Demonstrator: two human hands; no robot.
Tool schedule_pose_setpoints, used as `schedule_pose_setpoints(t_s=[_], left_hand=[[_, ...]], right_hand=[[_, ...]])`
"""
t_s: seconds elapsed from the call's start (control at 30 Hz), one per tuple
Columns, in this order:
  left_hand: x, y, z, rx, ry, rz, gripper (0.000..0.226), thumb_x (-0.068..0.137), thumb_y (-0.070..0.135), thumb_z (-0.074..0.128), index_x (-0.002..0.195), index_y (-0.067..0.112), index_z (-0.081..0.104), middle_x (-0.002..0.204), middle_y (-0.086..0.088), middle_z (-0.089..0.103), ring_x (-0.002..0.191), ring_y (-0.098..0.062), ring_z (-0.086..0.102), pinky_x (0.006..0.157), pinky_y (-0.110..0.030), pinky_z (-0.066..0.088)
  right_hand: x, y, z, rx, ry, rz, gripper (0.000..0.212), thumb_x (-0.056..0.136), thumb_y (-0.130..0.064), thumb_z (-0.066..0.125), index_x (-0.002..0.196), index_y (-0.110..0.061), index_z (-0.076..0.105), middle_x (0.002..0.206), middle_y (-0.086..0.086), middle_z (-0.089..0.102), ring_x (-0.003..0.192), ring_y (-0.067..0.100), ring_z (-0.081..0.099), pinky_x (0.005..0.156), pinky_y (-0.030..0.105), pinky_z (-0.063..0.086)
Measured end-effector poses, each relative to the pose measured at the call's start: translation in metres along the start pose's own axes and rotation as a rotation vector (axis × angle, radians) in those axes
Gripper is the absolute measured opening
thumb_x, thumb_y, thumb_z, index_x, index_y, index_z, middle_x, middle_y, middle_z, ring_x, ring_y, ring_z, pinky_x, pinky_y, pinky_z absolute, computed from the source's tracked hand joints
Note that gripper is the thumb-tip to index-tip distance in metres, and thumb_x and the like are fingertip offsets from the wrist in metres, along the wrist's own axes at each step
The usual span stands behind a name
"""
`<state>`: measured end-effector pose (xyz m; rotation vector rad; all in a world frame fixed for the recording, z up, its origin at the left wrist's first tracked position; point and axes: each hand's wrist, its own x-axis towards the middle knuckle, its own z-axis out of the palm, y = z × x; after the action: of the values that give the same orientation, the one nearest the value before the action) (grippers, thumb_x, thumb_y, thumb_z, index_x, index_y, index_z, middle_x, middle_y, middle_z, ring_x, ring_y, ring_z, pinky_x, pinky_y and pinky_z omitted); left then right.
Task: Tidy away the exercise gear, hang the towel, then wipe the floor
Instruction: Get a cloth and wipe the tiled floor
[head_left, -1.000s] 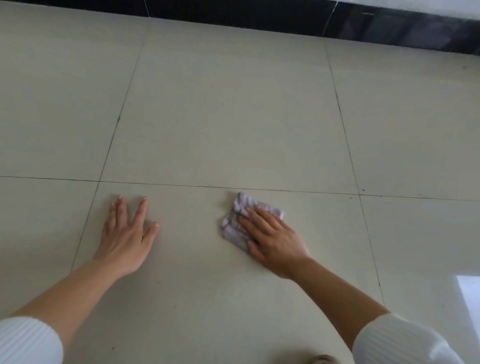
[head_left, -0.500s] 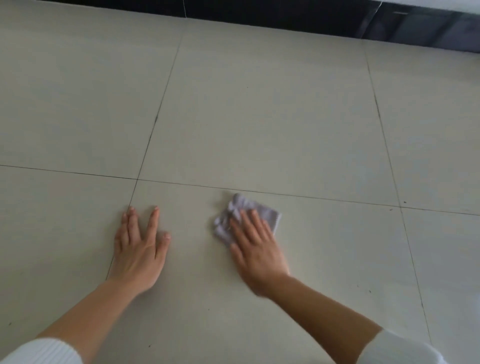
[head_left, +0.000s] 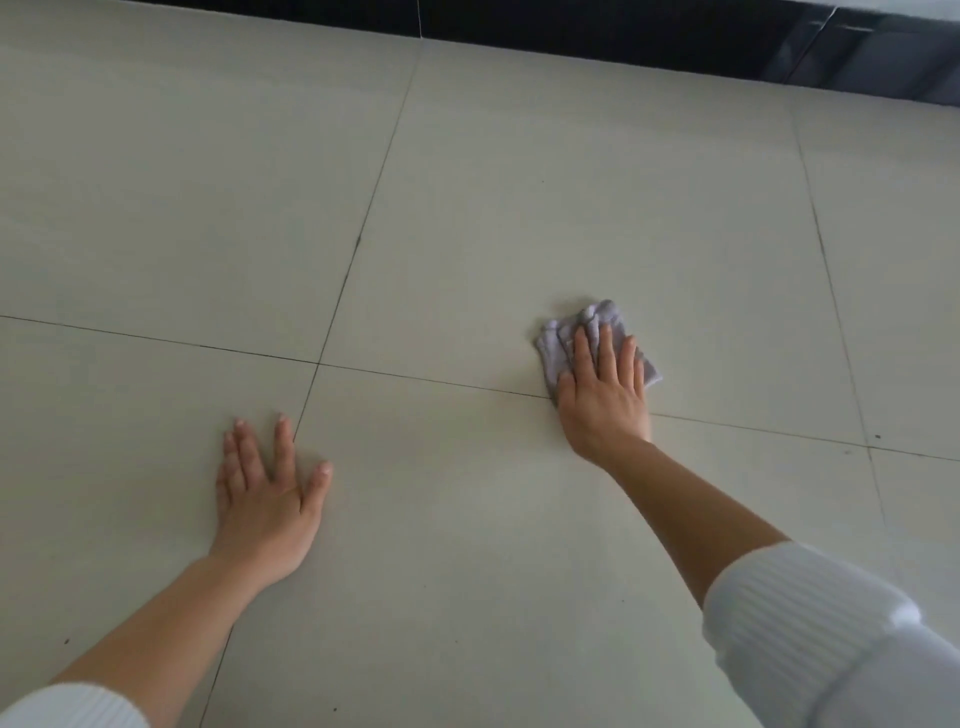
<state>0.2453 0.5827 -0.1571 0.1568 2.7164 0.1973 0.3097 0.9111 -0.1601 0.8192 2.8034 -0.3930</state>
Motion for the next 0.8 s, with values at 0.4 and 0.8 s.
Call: schedule_pose_setpoints(t_s=[0.4, 0.8], left_hand=[[0.003, -0.001, 0.006, -0.06, 0.171, 0.042, 0.067, 0.094, 0.053, 0.024, 0.152, 0.022, 0.011, 0.157, -0.019, 0.0, 0.146, -0.03, -0.002, 0.117, -0.046, 0.005], [0.021, -0.004, 0.005, -0.027, 0.16, 0.04, 0.083, 0.079, 0.067, 0.0, 0.151, 0.025, 0.003, 0.158, -0.015, -0.009, 0.146, -0.024, -0.012, 0.116, -0.043, 0.002]], right_hand=[[-0.082, -0.055, 0.042, -0.273, -0.138, -1.024, 0.054, 0.097, -0.039, 0.032, 0.149, -0.023, 0.03, 0.157, 0.001, 0.025, 0.146, 0.032, 0.014, 0.118, 0.043, 0.012], [0.073, -0.053, -0.008, 0.02, -0.051, 0.014, 0.056, 0.102, -0.039, 0.011, 0.153, -0.027, -0.007, 0.159, -0.002, -0.017, 0.145, 0.029, -0.02, 0.118, 0.041, -0.013]])
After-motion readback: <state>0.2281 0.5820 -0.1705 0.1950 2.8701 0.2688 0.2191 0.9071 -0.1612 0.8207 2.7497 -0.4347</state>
